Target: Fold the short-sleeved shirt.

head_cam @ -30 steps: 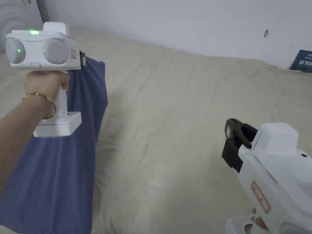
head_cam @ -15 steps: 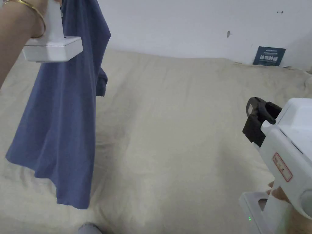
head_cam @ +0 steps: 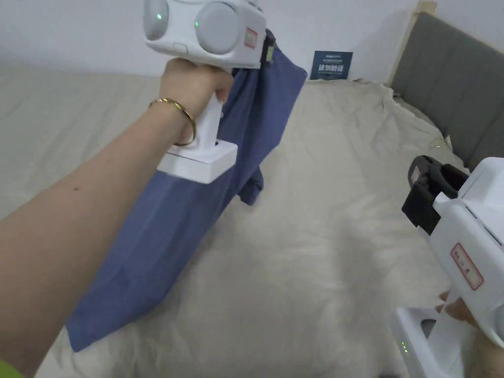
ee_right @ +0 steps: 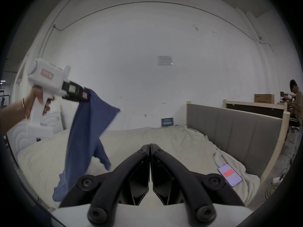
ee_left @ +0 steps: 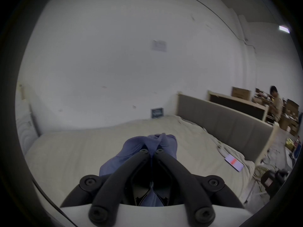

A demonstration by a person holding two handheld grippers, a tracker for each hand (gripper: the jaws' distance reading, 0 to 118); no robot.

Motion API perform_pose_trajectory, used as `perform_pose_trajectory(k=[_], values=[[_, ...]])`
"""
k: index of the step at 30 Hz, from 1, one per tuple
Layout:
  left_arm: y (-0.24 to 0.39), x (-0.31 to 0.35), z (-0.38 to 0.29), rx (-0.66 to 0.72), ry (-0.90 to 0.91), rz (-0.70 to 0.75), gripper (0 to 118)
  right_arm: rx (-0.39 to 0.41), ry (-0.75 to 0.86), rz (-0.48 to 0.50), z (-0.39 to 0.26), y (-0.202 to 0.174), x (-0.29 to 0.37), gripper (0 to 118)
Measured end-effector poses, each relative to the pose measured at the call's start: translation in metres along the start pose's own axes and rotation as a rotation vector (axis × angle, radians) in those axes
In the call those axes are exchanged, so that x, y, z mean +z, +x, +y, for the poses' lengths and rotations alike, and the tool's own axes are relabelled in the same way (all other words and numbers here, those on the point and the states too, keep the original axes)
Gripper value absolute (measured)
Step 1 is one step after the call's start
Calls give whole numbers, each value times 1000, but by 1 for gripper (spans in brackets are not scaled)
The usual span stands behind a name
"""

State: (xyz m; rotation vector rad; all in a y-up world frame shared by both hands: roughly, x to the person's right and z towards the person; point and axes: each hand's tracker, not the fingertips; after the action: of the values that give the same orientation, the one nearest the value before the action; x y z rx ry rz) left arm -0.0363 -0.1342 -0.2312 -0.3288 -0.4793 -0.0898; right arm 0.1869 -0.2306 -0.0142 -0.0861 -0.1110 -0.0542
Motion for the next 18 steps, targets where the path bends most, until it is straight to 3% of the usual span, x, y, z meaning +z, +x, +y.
perform_pose_trajectory(k=[5,11,13,14,15,16,17,18], values=[[87,-69,-58,-57,-167,-169,0,12,-23,-79,-7,30,12,0],[169,-122,-128,-87,-337,-248,0,-18,-61,-154,-20,59,19,0],[184,-133,-147,-56,-407,-261,22,-22,-78,-171,-25,64,18,0],[189,-138,-154,-41,-440,-268,43,-23,-89,-177,-28,66,16,0],[191,-142,-161,-23,-448,-284,78,-26,-96,-181,-30,68,15,0],[192,-144,-166,-21,-453,-286,98,-31,-104,-181,-32,70,14,0],[191,-143,-167,-21,-454,-291,108,-35,-110,-180,-34,71,13,0],[189,-142,-166,-19,-452,-304,111,-37,-115,-179,-36,71,11,0]])
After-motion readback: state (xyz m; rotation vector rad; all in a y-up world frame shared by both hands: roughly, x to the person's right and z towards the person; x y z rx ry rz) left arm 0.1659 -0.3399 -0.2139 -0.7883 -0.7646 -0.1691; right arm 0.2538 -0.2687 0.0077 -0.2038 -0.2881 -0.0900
